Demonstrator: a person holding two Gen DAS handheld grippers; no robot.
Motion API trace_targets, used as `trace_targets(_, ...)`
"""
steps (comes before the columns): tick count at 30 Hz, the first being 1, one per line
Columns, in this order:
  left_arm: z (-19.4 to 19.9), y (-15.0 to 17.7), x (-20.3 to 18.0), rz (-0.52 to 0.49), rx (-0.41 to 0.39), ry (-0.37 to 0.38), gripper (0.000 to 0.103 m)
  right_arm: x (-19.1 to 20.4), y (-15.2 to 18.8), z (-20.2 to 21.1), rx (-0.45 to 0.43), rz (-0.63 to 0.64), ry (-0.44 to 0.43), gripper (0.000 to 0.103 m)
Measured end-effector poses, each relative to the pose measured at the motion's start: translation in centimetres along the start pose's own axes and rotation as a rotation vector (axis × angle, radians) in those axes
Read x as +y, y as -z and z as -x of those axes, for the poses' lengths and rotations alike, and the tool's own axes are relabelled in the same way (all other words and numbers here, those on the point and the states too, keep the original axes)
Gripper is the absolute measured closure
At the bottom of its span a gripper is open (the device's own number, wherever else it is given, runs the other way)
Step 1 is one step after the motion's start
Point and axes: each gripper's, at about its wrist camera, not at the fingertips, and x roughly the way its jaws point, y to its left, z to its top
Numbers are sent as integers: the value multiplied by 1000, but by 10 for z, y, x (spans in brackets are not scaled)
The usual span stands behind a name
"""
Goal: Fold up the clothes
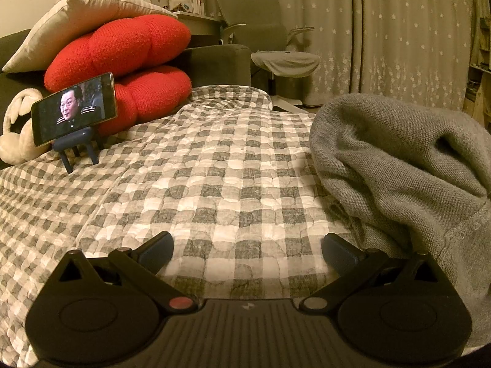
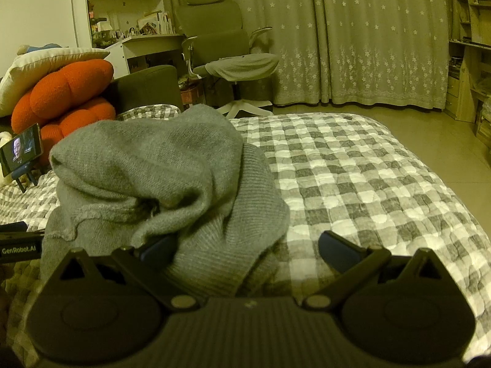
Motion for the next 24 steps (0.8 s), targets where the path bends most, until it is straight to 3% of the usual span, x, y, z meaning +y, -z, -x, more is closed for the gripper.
trace_targets(24, 0, 1, 1, 0, 1, 2, 0, 6, 0, -2, 6, 17, 15, 0)
